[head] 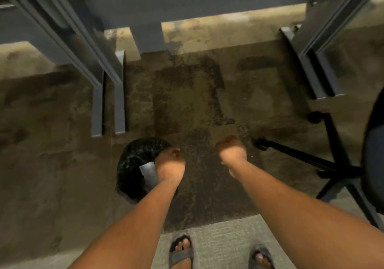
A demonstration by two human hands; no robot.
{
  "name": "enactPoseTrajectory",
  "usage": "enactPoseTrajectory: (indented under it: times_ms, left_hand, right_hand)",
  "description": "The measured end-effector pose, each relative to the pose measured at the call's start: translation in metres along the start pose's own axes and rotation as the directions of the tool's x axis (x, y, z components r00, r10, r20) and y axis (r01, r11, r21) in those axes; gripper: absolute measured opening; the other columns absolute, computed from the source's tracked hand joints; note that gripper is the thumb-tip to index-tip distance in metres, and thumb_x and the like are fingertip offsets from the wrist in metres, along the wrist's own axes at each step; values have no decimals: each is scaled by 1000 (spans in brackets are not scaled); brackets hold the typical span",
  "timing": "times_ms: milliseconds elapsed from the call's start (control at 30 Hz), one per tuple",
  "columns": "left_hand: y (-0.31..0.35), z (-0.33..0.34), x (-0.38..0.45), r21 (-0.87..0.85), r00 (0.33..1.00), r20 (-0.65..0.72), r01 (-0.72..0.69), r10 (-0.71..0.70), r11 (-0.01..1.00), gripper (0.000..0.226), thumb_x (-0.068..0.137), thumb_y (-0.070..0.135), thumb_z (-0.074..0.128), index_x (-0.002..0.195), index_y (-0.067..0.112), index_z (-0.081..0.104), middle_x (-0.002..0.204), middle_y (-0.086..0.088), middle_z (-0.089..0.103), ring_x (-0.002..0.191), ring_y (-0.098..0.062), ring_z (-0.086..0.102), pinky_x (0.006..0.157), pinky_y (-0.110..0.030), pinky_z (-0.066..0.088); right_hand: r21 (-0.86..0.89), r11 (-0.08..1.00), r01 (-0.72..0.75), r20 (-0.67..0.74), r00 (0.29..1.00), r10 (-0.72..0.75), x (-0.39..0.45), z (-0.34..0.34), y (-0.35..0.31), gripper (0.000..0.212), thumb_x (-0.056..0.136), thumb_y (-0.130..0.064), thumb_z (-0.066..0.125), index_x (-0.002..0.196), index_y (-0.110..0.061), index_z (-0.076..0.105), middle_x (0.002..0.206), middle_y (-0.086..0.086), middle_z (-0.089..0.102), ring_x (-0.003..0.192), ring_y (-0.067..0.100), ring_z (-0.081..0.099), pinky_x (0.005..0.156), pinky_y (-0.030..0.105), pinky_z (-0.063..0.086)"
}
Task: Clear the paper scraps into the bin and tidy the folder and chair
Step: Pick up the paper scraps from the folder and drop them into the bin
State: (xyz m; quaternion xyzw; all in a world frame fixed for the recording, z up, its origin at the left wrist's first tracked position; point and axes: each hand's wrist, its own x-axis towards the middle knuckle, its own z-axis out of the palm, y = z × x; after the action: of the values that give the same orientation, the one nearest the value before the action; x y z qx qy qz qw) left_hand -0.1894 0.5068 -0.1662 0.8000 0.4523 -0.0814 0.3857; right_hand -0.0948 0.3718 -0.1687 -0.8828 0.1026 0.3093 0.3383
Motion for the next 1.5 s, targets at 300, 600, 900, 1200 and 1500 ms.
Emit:
enactPoseTrajectory:
  times_ms: [300, 600, 900, 1200, 1500]
  left_hand:
    - [163, 23, -66, -100, 992, 8, -122, 124, 987, 24, 90, 24, 57, 96, 6, 72, 99, -13, 71, 98, -31, 64, 87, -33, 49]
    - [294, 86, -148, -125, 891, 25, -446, 452, 886, 21, 86, 24, 53, 94, 20, 72, 94, 2, 69, 93, -19, 63, 79, -24, 45]
    - [362, 202, -244, -62, 796, 141, -586, 588, 808, 20, 91, 23, 52, 99, 21, 70, 96, 5, 68, 82, -6, 55, 70, -19, 39]
    - [379, 301, -303, 60, 647, 355, -736, 675, 674, 22, 88, 21, 57, 107, 18, 68, 107, 1, 68, 78, -12, 59, 61, -20, 47]
    - [375, 352, -311, 174, 572, 478, -805, 666, 567, 42, 84, 24, 60, 126, 17, 57, 126, -4, 52, 110, -24, 55, 88, -42, 53]
  right_hand:
    - [163, 986, 13, -300, 953, 37, -18, -191, -2, 12, 86, -30, 59, 84, -23, 50, 106, 9, 65, 97, 30, 61, 82, 35, 50]
    - [277, 954, 117, -453, 891, 22, -41, -347, 66, 11, 87, -21, 58, 95, -28, 61, 110, 2, 66, 98, 22, 58, 80, 31, 45]
    - [327, 945, 15, -576, 796, 187, -46, -463, 192, 23, 89, -15, 59, 112, -17, 61, 117, 7, 64, 92, 25, 57, 69, 28, 44]
    - [269, 921, -283, -464, 800, 381, -41, -474, 291, 40, 86, -31, 70, 119, -11, 57, 118, 13, 65, 99, 30, 62, 68, 32, 45]
    - [175, 920, -350, -455, 800, 390, -20, -462, 304, 51, 81, -45, 73, 116, -12, 53, 115, 10, 63, 96, 29, 62, 64, 32, 42]
